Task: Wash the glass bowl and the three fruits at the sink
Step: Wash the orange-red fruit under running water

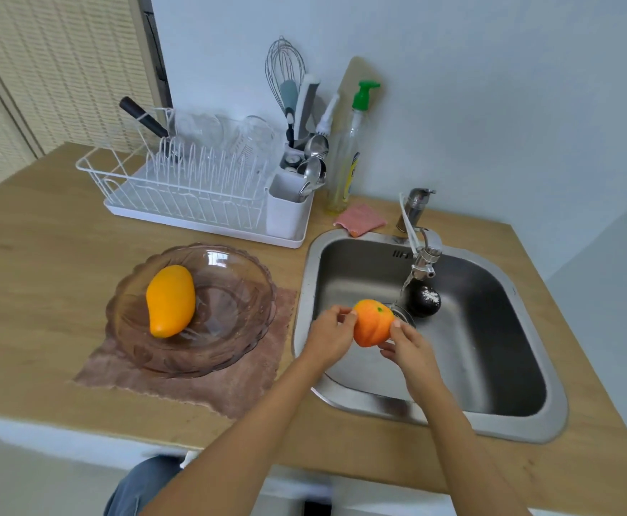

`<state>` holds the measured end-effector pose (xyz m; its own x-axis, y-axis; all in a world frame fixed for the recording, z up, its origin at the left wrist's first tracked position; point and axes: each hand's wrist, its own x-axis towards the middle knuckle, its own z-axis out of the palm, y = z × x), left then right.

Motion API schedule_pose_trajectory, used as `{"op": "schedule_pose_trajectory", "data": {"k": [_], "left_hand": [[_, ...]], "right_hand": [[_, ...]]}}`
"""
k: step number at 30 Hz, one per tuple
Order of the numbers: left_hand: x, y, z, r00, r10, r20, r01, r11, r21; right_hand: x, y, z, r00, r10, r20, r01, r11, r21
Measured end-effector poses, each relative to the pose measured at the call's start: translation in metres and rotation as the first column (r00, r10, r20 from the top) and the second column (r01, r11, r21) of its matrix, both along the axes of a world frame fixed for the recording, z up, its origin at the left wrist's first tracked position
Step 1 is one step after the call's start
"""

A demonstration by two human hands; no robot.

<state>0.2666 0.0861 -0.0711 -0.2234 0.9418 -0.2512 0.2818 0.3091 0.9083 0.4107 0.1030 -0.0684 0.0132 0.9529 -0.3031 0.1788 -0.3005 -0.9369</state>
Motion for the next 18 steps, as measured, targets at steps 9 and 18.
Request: {"op": "schedule_pose_trajectory", "data": {"k": [9, 18], "left_hand": [[-0.103, -0.024, 0.083, 0.949, 0.298, 0.1, -0.314, 0.917, 0.246], [-0.176, -0.064, 0.059, 0.918, 0.359, -0.171, -0.332, 0.928, 0.169]], "right_hand": [[-0.111, 0.011, 0.064, 0.97, 0.238, 0.046, -0.241, 0.93, 0.278], [-0.205, -0.008, 0.056, 0.917, 0.34, 0.209, -0.384, 0.894, 0.229]]}}
